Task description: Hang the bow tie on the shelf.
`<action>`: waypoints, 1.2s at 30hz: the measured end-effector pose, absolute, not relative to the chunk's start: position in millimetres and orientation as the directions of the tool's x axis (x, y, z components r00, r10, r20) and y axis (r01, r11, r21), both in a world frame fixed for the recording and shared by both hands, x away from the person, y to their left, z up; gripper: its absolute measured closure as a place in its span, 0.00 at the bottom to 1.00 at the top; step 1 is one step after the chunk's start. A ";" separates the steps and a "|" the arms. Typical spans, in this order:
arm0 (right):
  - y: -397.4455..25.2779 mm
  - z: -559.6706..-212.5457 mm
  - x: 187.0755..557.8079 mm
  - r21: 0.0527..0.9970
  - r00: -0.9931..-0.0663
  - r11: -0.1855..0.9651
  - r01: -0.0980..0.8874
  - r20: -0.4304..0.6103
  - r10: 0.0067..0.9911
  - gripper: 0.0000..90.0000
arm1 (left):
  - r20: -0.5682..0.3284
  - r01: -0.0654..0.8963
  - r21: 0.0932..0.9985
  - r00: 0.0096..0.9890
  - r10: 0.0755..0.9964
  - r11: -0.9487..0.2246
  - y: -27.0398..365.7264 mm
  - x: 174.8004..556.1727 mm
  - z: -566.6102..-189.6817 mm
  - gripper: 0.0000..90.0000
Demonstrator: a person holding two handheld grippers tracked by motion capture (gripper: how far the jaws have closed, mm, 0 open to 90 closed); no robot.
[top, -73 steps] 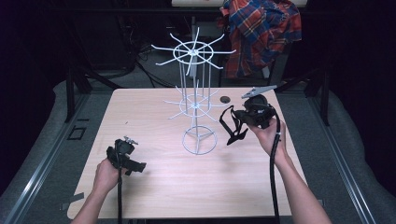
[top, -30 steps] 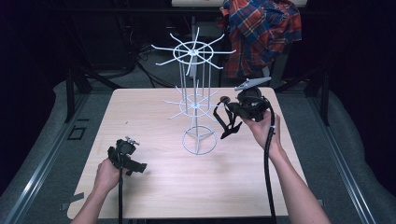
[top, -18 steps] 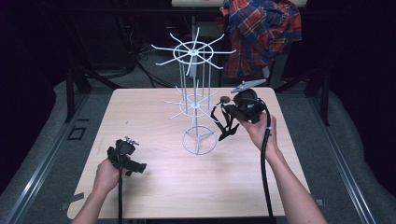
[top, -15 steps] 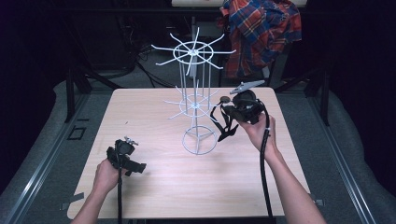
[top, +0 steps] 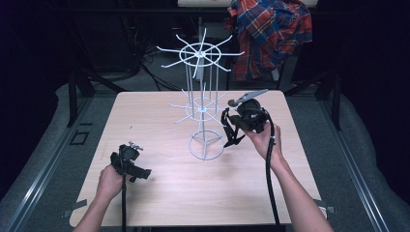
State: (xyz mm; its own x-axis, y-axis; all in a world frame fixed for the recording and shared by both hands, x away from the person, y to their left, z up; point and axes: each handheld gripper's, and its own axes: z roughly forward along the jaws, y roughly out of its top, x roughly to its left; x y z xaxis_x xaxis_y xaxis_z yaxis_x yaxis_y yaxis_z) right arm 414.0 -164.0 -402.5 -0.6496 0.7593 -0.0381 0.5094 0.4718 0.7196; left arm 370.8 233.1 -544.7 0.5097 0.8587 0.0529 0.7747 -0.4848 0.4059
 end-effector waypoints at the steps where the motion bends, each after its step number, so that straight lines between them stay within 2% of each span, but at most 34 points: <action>1: -164.0 -402.5 414.0 0.720 -0.650 0.472 0.509 -0.038 0.759 0.98 | 0.053 0.775 0.406 0.510 0.859 -0.485 233.1 370.8 -544.7 0.00; 21: -158.9 -418.1 419.3 0.718 -0.654 0.466 0.516 -0.021 0.756 0.96 | 0.057 0.771 0.401 0.518 0.853 -0.495 231.9 371.3 -545.4 0.00; 25: -161.2 -419.6 419.9 0.722 -0.657 0.457 0.519 -0.004 0.754 0.89 | 0.059 0.770 0.406 0.515 0.855 -0.491 231.3 369.8 -543.8 0.00; 32: -164.0 -415.6 416.8 0.719 -0.662 0.464 0.518 -0.008 0.750 0.85 | 0.056 0.771 0.407 0.514 0.856 -0.490 232.4 369.5 -543.3 0.00; 33: -165.3 -413.9 415.8 0.717 -0.662 0.462 0.521 -0.002 0.750 0.81 | 0.054 0.772 0.405 0.514 0.856 -0.490 232.1 369.9 -543.6 0.00; 36: -167.1 -411.8 414.6 0.713 -0.663 0.469 0.521 -0.007 0.749 0.77 | 0.054 0.772 0.407 0.514 0.856 -0.489 231.8 369.8 -543.6 0.00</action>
State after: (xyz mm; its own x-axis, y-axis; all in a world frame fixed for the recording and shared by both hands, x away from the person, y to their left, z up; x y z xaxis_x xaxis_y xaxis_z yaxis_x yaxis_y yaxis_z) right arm 414.6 -167.1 -411.8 -0.6628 0.7488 -0.0073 0.5214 0.4685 0.7132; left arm 369.8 231.8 -543.6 0.5143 0.8559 0.0538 0.7716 -0.4892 0.4066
